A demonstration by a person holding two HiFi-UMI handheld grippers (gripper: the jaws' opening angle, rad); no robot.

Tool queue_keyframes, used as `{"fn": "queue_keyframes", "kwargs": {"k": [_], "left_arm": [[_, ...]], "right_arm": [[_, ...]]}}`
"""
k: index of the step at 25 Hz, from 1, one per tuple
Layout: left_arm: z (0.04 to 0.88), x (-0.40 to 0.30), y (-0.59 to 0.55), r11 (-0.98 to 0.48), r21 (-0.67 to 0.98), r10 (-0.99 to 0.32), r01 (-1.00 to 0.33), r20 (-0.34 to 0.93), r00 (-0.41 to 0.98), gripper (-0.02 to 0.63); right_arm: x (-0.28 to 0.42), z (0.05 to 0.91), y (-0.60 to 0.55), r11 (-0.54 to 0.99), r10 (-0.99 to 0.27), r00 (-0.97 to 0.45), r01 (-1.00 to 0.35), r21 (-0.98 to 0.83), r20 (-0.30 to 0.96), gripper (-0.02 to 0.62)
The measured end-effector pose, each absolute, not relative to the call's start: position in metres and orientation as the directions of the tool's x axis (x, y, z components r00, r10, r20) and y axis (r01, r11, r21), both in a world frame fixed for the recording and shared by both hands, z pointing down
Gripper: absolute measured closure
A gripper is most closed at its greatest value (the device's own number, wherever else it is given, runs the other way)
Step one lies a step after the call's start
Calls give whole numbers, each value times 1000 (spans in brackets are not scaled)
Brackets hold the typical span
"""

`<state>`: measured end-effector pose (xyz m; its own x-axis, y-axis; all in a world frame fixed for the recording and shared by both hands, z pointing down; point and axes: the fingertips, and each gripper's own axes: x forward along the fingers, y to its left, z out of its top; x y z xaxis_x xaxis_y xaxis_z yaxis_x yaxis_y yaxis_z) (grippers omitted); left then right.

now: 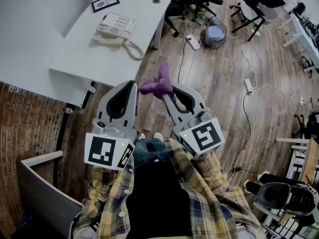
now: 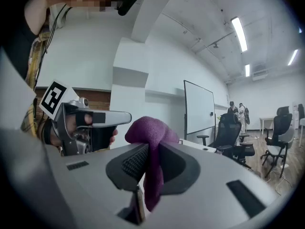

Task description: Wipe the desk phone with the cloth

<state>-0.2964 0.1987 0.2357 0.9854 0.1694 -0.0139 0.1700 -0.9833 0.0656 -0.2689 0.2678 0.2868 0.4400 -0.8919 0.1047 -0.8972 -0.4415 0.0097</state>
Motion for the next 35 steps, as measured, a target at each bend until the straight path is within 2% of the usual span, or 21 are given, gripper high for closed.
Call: {"fn": "queue_keyframes", "kwargs": {"k": [22, 28, 35], "left_arm": [[249, -286, 209, -990, 64, 123, 122, 11, 992, 589], [258, -249, 189, -991, 64, 119, 118, 15, 993, 589], [253, -171, 137, -992, 65, 108, 106, 15, 994, 590]], "right_arm": [[-255, 308, 294, -462, -884, 453, -885, -61, 119, 537], [-224, 319, 268, -424, -903, 416, -904, -63, 113, 537], [-148, 311, 222, -434, -895, 426, -900, -42, 131, 535]]}}
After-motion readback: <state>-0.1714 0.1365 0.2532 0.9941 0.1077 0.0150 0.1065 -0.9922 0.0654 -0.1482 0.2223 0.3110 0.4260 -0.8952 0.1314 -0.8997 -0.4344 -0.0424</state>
